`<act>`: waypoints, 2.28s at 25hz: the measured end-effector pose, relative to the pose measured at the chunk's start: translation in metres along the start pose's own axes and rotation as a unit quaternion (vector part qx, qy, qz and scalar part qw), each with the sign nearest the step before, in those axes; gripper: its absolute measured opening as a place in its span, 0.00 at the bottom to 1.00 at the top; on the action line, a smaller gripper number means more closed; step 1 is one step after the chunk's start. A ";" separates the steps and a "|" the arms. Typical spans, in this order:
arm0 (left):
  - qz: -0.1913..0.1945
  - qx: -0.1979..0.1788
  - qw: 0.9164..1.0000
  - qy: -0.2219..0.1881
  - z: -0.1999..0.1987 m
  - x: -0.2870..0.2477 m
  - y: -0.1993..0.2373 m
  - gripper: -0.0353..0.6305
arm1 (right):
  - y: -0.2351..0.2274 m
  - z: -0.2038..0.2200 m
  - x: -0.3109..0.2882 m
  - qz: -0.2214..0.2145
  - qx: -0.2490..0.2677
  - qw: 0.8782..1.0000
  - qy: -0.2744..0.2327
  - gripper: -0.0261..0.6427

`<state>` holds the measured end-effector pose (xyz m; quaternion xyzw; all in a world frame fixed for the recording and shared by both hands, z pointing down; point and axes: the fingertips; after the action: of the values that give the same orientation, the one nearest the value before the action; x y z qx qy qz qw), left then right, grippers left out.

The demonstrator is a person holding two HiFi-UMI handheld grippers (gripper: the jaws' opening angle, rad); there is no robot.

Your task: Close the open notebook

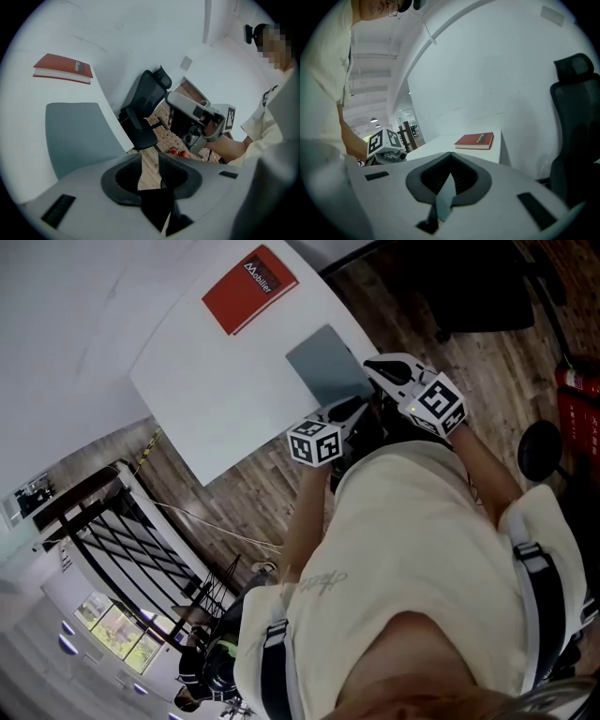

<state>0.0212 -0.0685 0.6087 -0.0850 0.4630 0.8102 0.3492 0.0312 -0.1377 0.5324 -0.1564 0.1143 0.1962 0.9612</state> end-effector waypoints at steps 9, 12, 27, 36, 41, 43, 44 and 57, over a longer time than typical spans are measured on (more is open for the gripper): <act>-0.093 -0.033 0.993 -0.069 -0.022 0.038 0.027 0.21 | 0.017 0.011 -0.002 -0.013 -0.010 1.000 0.017 0.05; -0.102 -0.047 0.989 -0.091 -0.029 0.049 0.027 0.20 | 0.027 0.014 -0.008 -0.023 -0.004 0.999 0.026 0.05; -0.256 -0.094 0.930 -0.245 -0.101 0.181 0.024 0.09 | 0.081 -0.078 -0.025 -0.037 0.087 0.995 -0.020 0.05; -0.310 -0.159 0.888 -0.301 -0.166 0.259 -0.014 0.09 | 0.107 -0.165 -0.022 -0.017 0.171 0.980 -0.097 0.05; -0.318 -0.169 0.871 -0.335 -0.195 0.279 -0.022 0.09 | 0.108 -0.208 -0.016 -0.010 0.212 0.969 -0.128 0.05; -0.316 -0.182 0.865 -0.345 -0.210 0.282 -0.029 0.09 | 0.105 -0.220 -0.018 -0.012 0.225 0.964 -0.139 0.05; -0.317 -0.192 0.862 -0.346 -0.217 0.283 -0.033 0.09 | 0.104 -0.226 -0.018 -0.013 0.224 0.964 -0.143 0.05; -0.319 -0.264 0.832 -0.370 -0.275 0.313 -0.066 0.09 | 0.092 -0.292 -0.021 0.012 0.233 0.954 -0.186 0.05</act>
<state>-0.2193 -0.1168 0.2660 -0.0111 0.0148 0.7163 0.6975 -0.0714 -0.1652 0.2448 0.1126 -0.0222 0.2016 0.9727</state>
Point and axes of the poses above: the fingertips, and each gripper's own axes: x backward along the fingers, y to its left, z out of its underside, and after that the axes turned 2 degrees about -y, right-handed
